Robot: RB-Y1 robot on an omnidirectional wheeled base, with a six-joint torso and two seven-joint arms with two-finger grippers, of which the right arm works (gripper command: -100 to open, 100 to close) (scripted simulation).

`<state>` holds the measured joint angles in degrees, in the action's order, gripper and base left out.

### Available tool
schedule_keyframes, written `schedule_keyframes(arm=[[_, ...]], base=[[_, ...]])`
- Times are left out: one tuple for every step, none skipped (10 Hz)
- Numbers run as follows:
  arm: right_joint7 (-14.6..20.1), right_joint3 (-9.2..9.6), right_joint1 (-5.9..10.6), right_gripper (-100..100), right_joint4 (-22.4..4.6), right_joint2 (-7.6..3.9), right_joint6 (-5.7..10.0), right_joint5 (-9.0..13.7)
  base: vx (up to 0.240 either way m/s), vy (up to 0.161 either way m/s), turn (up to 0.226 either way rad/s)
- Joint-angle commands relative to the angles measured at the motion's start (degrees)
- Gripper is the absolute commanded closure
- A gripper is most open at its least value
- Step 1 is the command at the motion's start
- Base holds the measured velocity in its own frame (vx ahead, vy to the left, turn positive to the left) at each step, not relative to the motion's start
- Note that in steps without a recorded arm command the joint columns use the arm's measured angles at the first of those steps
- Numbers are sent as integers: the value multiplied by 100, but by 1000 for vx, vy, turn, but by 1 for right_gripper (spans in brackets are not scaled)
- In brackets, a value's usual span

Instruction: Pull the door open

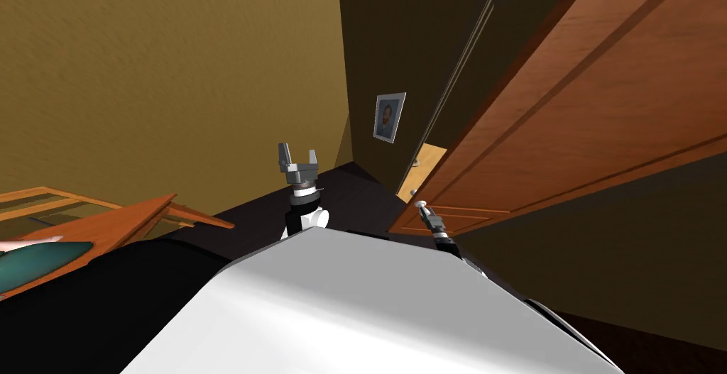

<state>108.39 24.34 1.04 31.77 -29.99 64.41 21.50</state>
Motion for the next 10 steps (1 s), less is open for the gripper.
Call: schedule_keyframes(arm=[[0, 0, 0, 100, 0, 0, 0, 0], [66, 73, -57, 100, -67, -36, 153, -8], [95, 113, -93, 100, -99, -60, 219, -7], [128, 158, -136, 100, -136, -88, 295, -7], [128, 158, -136, 100, -136, -88, 295, -7], [146, 183, -159, 100, -156, -103, 336, -6], [200, 258, -228, 100, -217, -149, 461, -5], [200, 258, -228, 100, -217, -149, 461, -5], [252, 329, -295, 100, -275, -193, 580, -4], [268, 350, -314, 100, -292, -206, 615, -3]], base=[[-91, -35, 16], [-138, -46, 138], [-198, -93, 166], [-196, -92, 195], [-130, -56, 76], [-76, -39, 39], [-168, -76, 190], [-145, -68, 105], [-155, -72, 189], [-176, -89, 122]])
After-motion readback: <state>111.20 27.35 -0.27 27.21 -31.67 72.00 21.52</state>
